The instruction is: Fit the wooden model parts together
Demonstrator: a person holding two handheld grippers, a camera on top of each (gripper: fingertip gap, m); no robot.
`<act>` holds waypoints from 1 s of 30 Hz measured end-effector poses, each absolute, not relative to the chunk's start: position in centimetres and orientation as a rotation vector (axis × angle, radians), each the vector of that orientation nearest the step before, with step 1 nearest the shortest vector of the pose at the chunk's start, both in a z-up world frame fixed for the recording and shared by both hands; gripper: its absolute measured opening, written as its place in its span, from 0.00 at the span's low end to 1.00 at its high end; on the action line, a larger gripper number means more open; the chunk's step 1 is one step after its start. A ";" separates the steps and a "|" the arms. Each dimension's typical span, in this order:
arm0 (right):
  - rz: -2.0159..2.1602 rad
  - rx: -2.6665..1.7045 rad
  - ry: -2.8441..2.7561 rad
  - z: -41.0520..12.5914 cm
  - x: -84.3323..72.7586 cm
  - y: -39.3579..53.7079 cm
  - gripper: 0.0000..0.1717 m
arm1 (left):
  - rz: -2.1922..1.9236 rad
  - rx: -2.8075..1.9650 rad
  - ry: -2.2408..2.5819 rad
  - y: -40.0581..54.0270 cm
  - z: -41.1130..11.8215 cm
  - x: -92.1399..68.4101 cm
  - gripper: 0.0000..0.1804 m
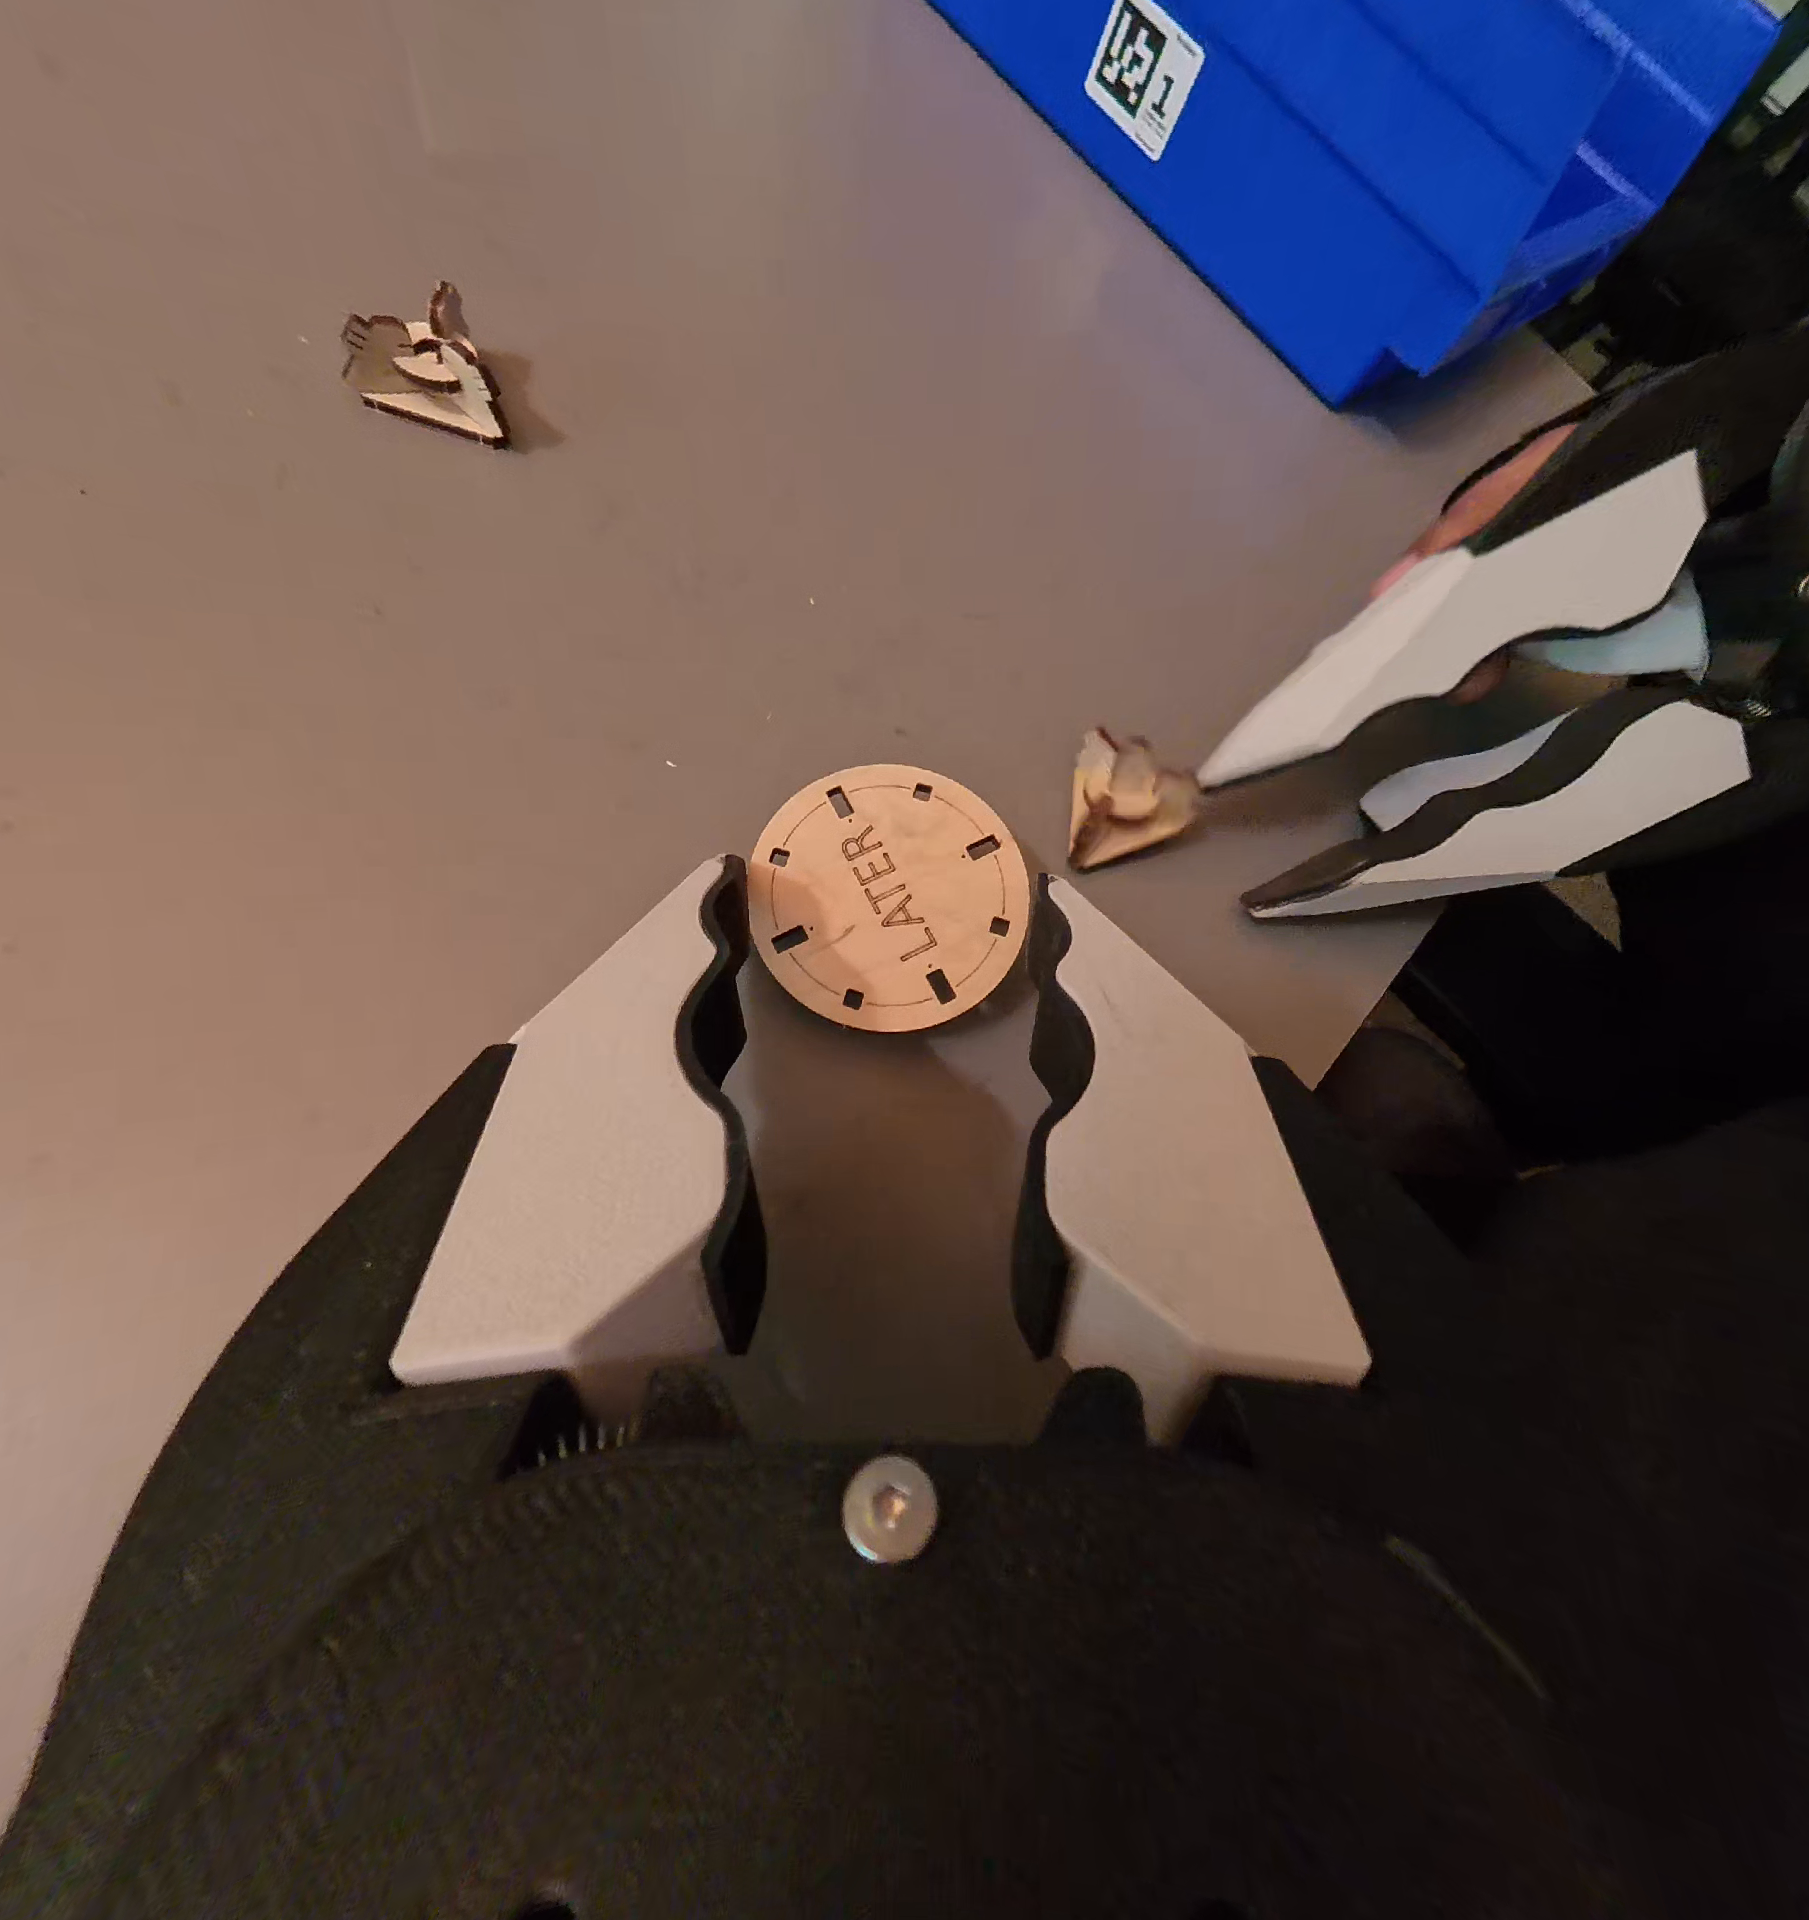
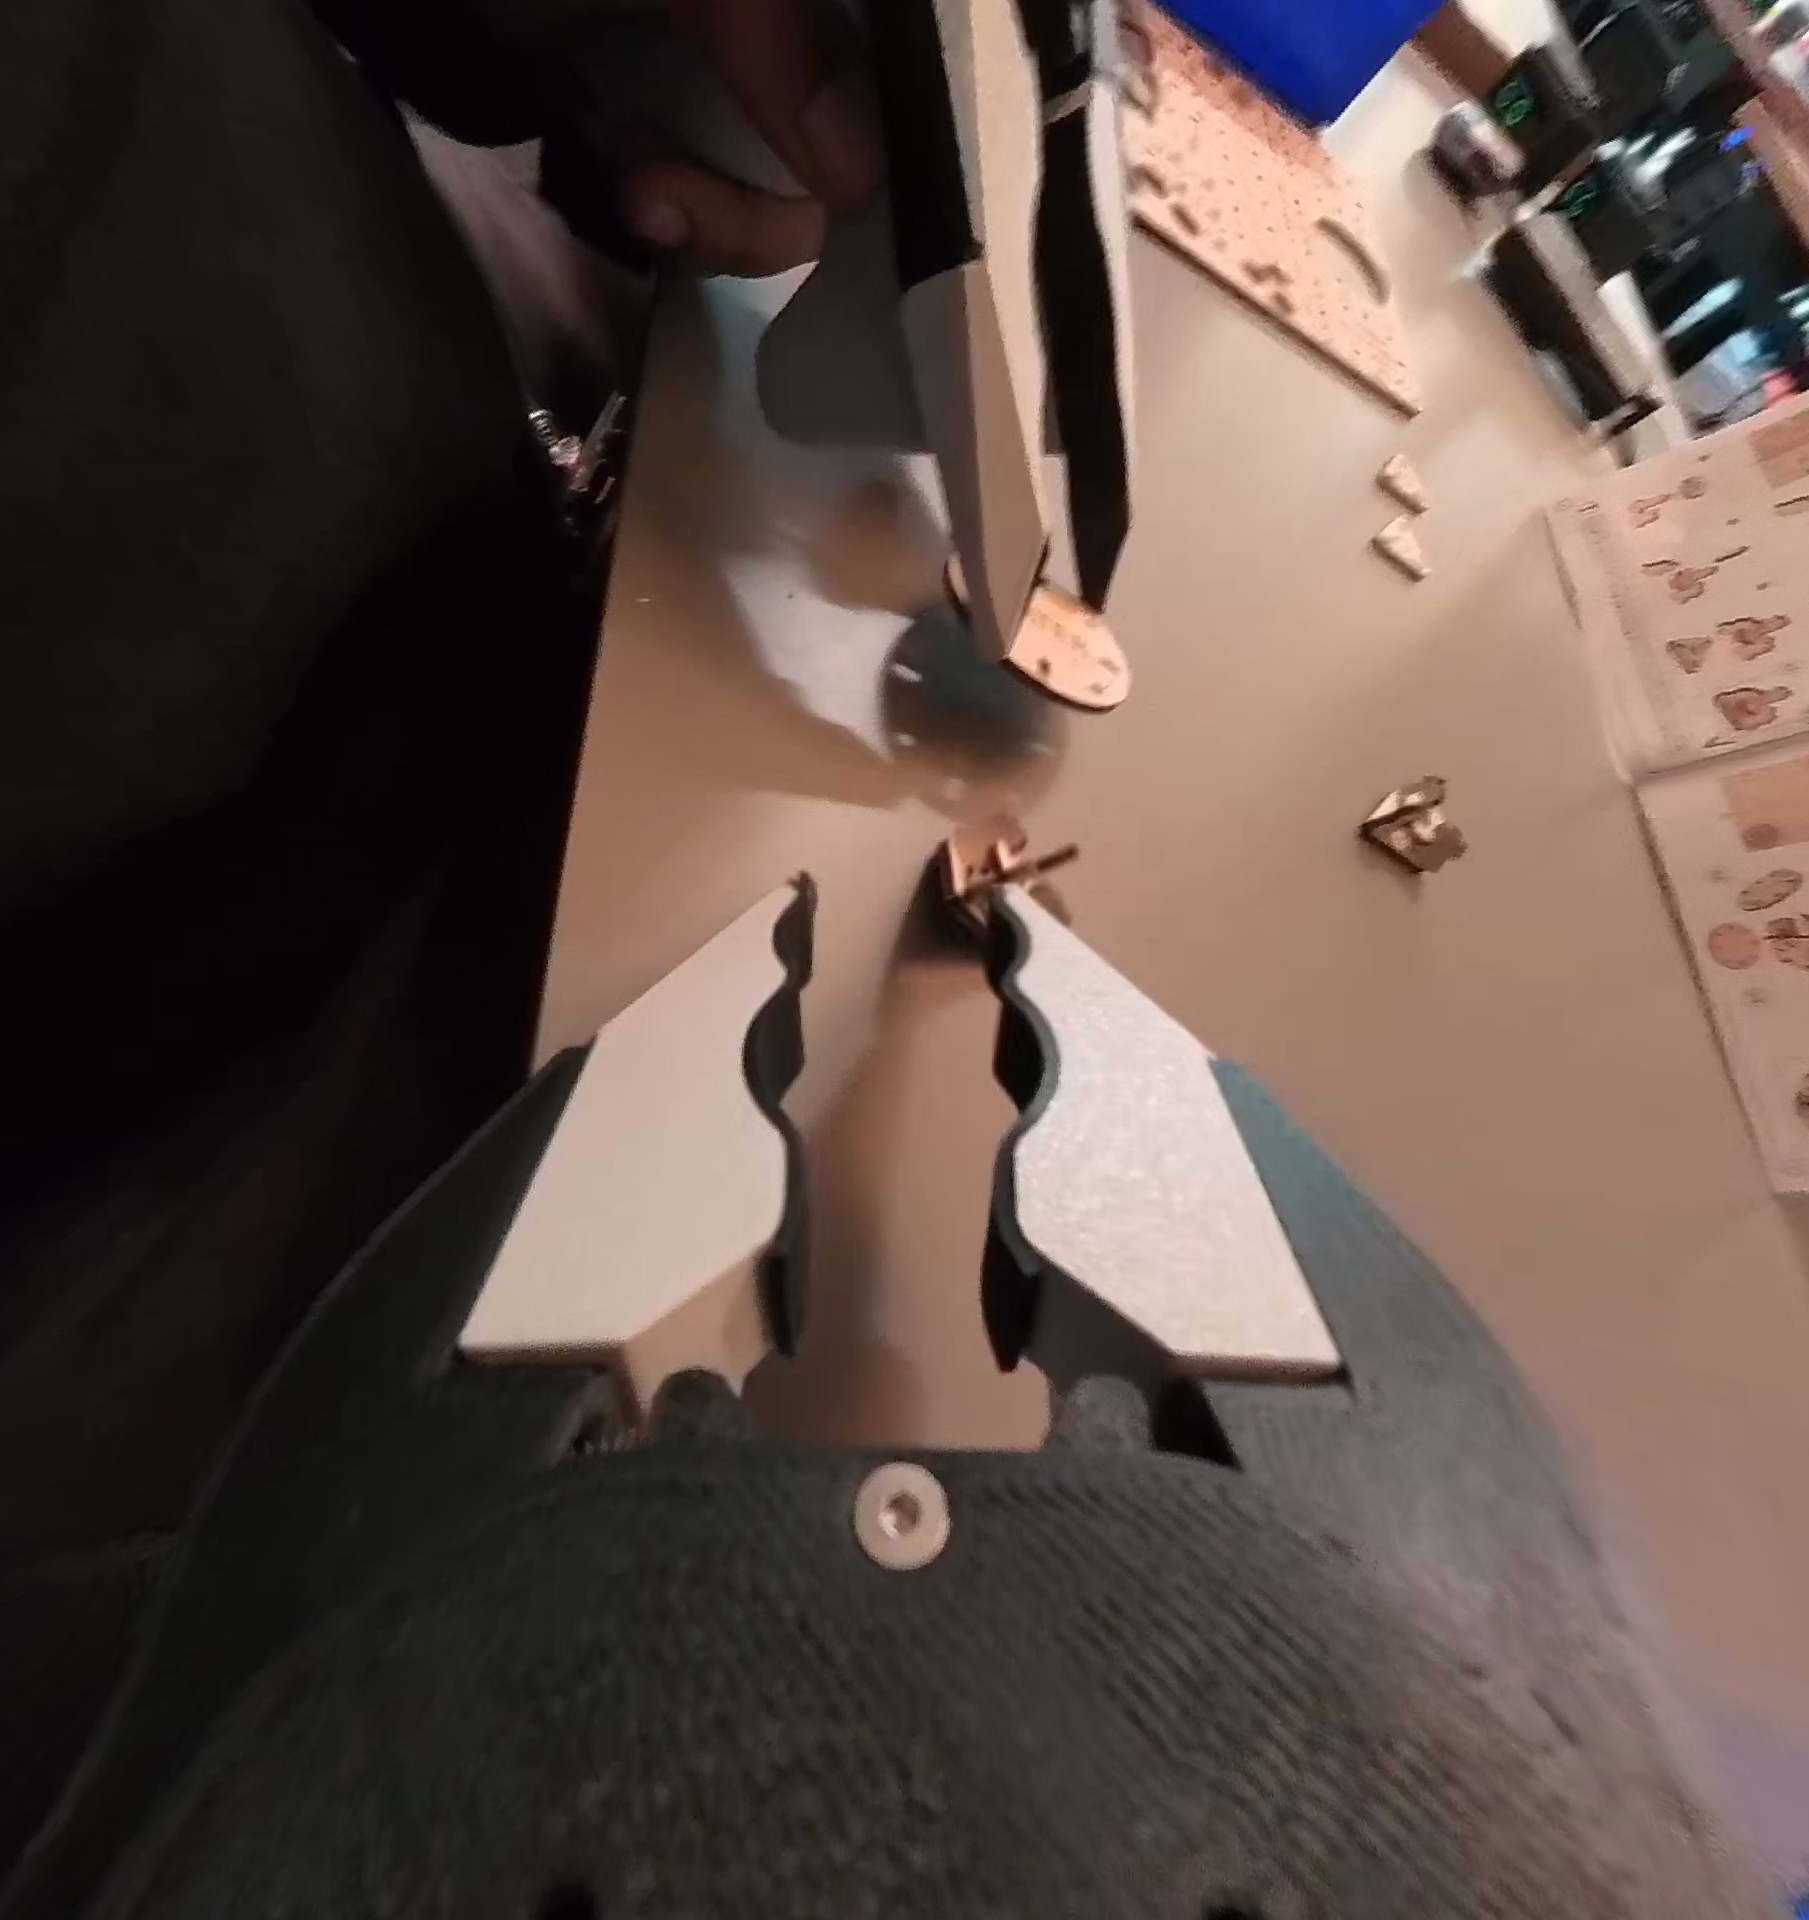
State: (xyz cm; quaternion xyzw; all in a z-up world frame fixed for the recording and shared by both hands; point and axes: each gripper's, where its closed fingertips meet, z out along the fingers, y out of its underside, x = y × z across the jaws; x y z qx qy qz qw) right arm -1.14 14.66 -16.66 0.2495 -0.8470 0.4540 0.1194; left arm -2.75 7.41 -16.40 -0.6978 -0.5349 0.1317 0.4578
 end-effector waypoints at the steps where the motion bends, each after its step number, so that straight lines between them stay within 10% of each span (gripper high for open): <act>1: 1.303 0.728 -2.510 -17.1 -1.1 15.0 0.16 | 0.324 -1.720 -1.318 7.4 -16.4 -2.7 0.30; 11: 1.558 0.616 -2.397 -12.8 -1.8 14.5 0.07 | 0.244 -1.673 -1.271 7.9 -15.5 -2.4 0.30; 30: 0.830 1.017 -2.885 -17.5 -1.7 12.3 0.08 | 0.260 -1.828 -1.055 9.8 -15.7 -0.1 0.30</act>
